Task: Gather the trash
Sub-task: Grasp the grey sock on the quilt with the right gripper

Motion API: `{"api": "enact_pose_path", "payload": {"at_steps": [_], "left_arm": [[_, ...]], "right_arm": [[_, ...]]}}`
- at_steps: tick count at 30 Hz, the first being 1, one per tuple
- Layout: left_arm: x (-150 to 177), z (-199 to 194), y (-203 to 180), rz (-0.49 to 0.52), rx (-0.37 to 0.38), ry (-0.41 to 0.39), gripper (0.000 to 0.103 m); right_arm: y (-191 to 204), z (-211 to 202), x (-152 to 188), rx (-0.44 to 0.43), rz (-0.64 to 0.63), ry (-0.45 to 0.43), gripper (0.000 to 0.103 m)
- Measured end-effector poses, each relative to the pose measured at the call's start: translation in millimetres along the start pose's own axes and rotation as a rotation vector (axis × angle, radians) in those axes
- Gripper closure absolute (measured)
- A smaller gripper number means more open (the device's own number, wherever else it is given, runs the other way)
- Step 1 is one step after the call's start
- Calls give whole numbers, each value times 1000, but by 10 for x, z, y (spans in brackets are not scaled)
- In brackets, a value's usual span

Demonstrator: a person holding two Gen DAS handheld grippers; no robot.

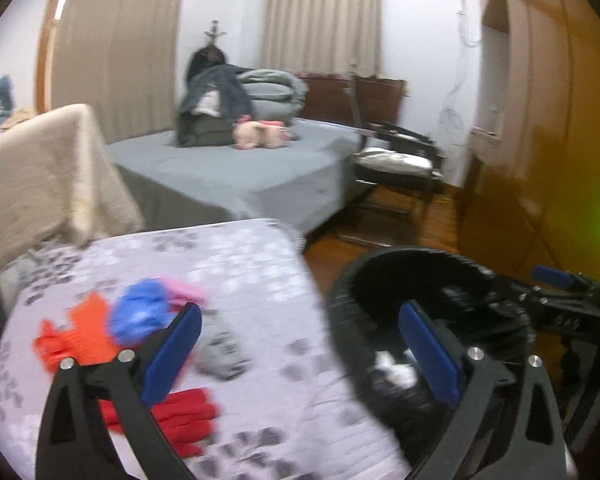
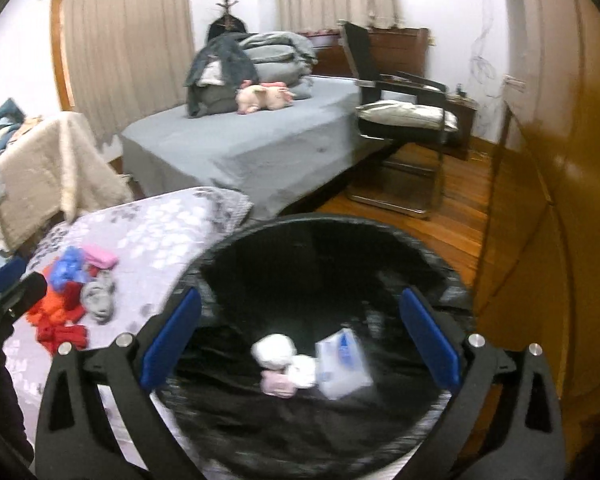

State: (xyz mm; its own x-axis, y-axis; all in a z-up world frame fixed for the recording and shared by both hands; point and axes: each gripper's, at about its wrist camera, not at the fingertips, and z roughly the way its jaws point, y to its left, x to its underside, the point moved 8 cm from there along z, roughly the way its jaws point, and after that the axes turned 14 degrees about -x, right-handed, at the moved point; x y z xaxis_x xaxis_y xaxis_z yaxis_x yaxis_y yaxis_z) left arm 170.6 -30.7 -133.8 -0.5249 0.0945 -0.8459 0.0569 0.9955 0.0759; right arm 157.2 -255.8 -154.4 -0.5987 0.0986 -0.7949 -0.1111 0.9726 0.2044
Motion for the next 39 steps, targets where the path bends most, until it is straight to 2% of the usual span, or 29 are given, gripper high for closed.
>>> {"api": "enact_pose_path", "payload": {"at_steps": [7, 16, 23, 30, 35, 39], "left_arm": [[179, -59, 768, -55, -154, 21, 6], [378, -44, 1485, -137, -281, 58, 6], [531, 71, 1806, -178, -344, 88, 6], [653, 200, 2005, -189, -384, 113, 7], [749, 297, 2066, -193, -389, 139, 7], [819, 366, 2092, -200, -387, 162, 9]], "right_arm": [[689, 317, -30, -113, -76, 30, 6], [1402, 694, -39, -207, -155, 49, 6], [1876, 1082, 52, -269, -198, 86, 6], [2117, 1536, 251, -272, -224, 139, 7], [2146, 1827, 374, -254, -244, 187, 20], [2121, 2009, 437, -241, -226, 222, 20]]}}
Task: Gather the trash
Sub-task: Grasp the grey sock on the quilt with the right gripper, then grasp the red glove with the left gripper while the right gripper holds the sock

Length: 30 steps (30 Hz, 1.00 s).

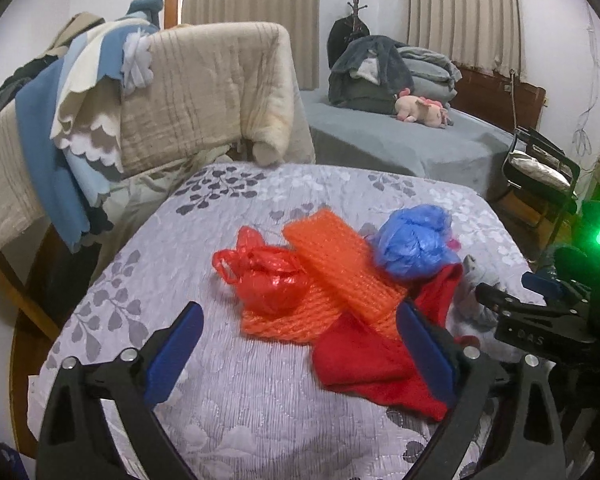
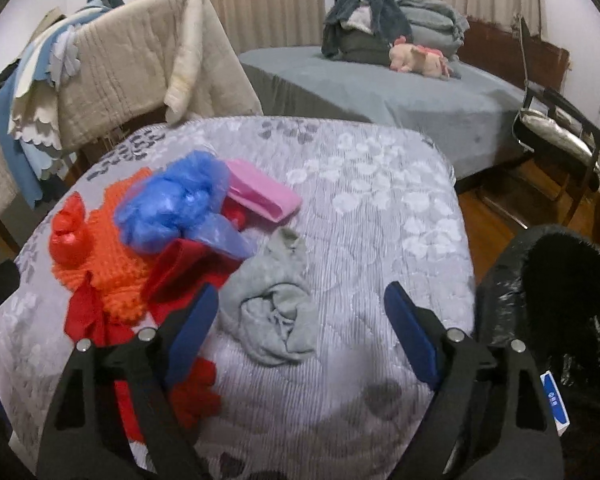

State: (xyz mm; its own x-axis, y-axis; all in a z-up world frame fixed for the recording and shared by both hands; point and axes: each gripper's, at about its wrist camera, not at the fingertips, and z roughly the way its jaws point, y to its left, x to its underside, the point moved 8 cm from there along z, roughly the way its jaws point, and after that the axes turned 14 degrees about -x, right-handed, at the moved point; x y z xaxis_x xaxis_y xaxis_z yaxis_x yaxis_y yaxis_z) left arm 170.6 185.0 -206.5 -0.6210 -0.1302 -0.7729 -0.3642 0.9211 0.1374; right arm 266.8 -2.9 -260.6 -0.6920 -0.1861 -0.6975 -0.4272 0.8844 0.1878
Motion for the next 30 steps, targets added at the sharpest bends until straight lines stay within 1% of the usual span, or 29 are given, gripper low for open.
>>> {"api": "enact_pose_path", "payload": {"at_steps": [4, 6, 8, 9, 10, 11, 12, 13, 17, 21, 25, 29, 30], "left_arm": [[35, 41, -8, 2, 1, 13, 9], [53, 55, -17, 1, 2, 19, 9], [64, 58, -30, 2, 5, 22, 9], [70, 58, -38, 3, 7, 24, 9], [76, 58, -52, 5, 9, 25, 9], [79, 57, -65, 8, 11, 26, 10], [83, 57, -77, 10, 13, 27, 10], [88, 55, -90, 13, 16, 28, 10], [113, 41, -138, 15, 26, 34, 11], [178, 73, -223, 26, 60, 62, 17], [269, 158, -317, 33, 75, 97, 21], [355, 229, -419, 46, 82, 121, 26], [380, 249, -447, 50, 83, 127, 29]], "right_arm": [[47, 113, 8, -21, -14, 29, 20], [88, 154, 21, -51, -11, 46, 27], [139, 183, 46, -84, -8, 64, 38], [162, 191, 59, -98, -11, 72, 41], [194, 193, 73, -116, -14, 79, 50], [227, 199, 82, -133, -18, 85, 60], [267, 196, 89, -153, -25, 93, 62], [287, 184, 85, -151, -33, 92, 64], [277, 44, 87, -150, -27, 71, 66], [169, -143, 118, -134, -9, 53, 66], [68, -332, 168, -113, -3, 38, 66], [-7, -405, 232, -101, 8, 42, 66], [-26, -414, 254, -99, 12, 44, 66]]}}
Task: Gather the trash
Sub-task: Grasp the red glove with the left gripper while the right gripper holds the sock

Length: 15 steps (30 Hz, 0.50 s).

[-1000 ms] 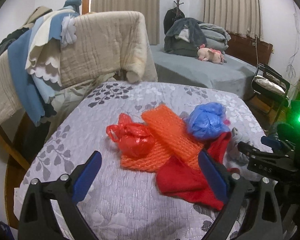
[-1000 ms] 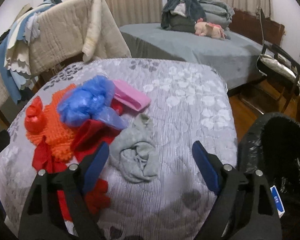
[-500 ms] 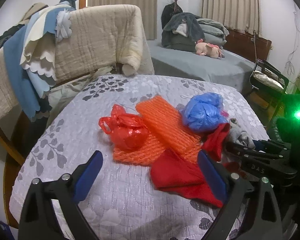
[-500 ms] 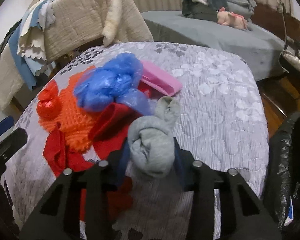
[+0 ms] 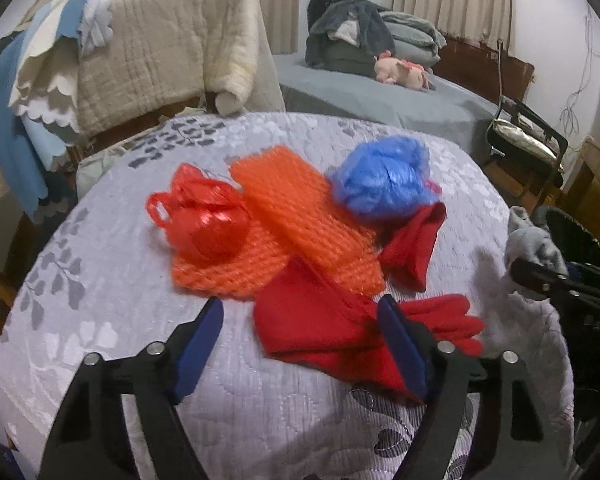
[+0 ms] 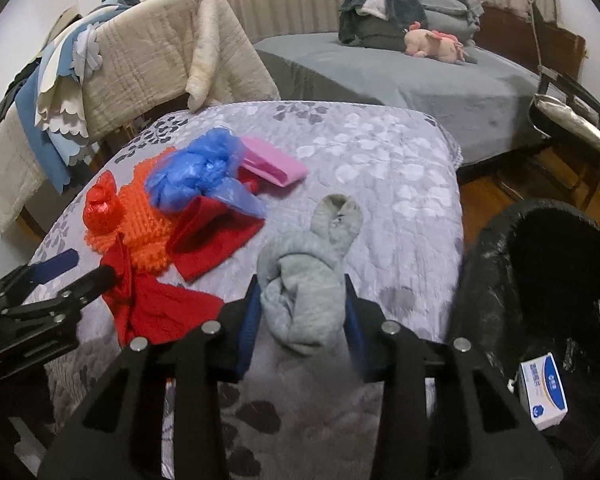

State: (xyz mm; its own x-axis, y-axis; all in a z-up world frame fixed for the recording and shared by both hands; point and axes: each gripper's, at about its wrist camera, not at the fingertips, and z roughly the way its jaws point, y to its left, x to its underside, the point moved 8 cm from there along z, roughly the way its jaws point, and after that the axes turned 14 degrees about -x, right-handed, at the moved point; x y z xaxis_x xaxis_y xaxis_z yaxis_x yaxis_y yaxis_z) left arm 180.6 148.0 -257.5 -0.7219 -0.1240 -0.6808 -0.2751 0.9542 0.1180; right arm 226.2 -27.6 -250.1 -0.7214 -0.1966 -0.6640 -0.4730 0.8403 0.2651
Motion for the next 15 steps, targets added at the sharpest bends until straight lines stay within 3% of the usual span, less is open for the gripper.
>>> {"api": "enact_pose_path", "payload": {"at_steps": [7, 9, 15], "left_arm": [[83, 117, -135, 4, 34, 54, 51], [83, 110, -145, 4, 38, 54, 55], [102, 94, -162, 22, 40, 54, 77]], "right_arm": [[-13, -6, 85, -3, 3, 15, 66], [6, -10, 88, -5, -3, 15, 66], [49, -27, 82, -10, -8, 14, 66]]}}
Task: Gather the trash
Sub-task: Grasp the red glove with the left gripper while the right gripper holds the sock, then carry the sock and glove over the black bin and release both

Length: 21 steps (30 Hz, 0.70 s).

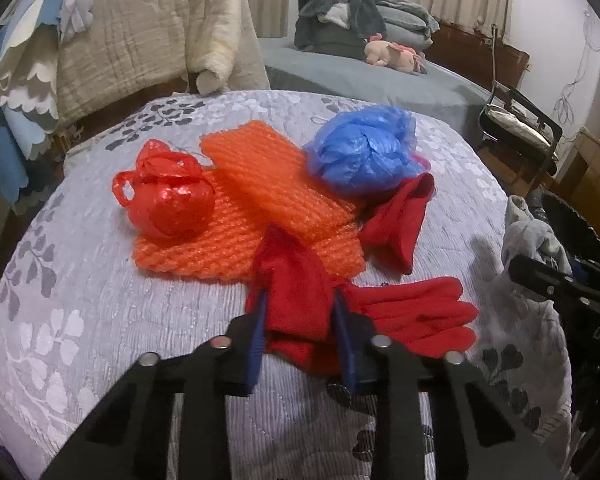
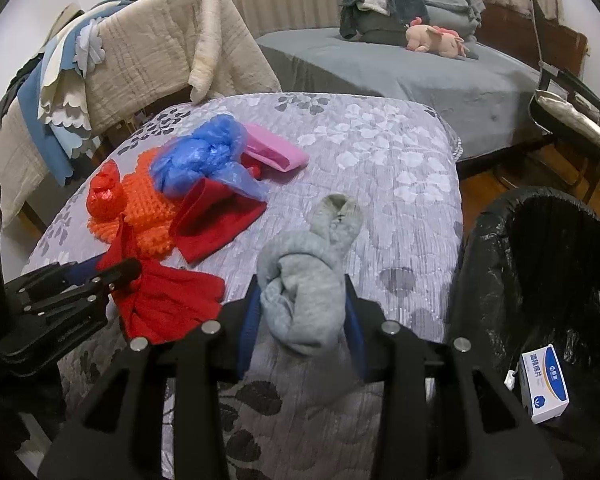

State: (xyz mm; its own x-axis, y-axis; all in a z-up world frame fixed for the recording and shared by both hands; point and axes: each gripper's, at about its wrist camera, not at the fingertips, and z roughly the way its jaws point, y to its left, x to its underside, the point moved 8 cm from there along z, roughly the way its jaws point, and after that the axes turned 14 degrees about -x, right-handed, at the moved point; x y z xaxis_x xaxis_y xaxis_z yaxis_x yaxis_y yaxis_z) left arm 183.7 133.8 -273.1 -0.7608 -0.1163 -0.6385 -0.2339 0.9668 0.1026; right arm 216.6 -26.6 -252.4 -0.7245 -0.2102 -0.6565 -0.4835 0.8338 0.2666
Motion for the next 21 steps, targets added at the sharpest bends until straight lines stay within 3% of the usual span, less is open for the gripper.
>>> {"api": "enact_pose_path", "payload": {"at_steps": [5, 21], "left_arm": [[28, -82, -16, 7, -1, -2, 90], [-101, -793, -255, 42, 63, -110, 93]], "right_arm": [[40, -35, 7, -1, -3, 1, 66], [156, -483, -54, -22, 3, -54, 66]]}}
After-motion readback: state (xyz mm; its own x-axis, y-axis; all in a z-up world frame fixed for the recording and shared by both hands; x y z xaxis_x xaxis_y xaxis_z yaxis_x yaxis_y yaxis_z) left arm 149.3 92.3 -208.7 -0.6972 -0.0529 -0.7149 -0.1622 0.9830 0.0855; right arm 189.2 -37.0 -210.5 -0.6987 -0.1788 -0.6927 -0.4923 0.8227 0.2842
